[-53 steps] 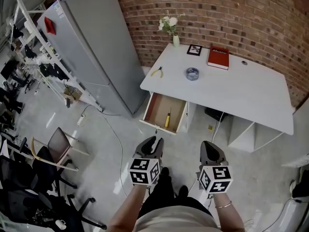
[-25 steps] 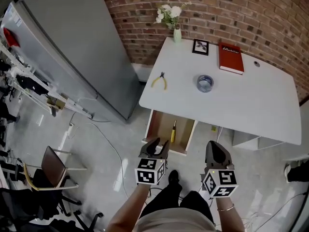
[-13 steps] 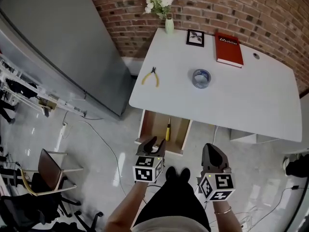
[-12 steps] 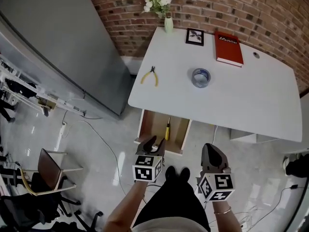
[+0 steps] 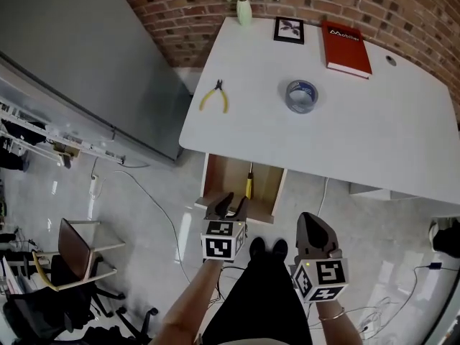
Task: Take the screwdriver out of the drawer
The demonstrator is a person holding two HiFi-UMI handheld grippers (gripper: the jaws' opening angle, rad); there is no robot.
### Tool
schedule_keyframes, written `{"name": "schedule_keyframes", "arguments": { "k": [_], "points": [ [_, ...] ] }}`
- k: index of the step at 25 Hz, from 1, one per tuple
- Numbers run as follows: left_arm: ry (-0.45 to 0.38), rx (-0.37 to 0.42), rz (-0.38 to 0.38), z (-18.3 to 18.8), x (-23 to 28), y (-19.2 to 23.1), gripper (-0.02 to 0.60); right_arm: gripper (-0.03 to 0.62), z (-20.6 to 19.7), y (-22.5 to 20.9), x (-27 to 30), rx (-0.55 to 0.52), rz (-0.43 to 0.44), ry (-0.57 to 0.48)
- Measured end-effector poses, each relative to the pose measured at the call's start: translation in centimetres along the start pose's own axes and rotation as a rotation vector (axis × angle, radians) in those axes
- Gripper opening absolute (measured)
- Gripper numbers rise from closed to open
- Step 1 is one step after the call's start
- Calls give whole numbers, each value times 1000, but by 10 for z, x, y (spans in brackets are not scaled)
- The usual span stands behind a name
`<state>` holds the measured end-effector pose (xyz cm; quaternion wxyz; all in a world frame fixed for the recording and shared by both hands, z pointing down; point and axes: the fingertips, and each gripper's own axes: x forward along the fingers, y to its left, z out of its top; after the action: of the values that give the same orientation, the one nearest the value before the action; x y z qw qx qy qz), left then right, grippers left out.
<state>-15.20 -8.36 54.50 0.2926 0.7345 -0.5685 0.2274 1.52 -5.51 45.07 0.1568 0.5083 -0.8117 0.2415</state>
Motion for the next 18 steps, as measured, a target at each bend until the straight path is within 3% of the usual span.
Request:
{"name": "schedule_keyframes", "arguments": {
  "k": [4, 18],
  "points": [
    [28, -28, -6, -11, 21, -1, 143, 2, -13, -3, 10, -1, 6, 19],
    [139, 26, 42, -44, 92, 14, 161, 2, -50, -23, 31, 48, -6, 50]
  ]
}}
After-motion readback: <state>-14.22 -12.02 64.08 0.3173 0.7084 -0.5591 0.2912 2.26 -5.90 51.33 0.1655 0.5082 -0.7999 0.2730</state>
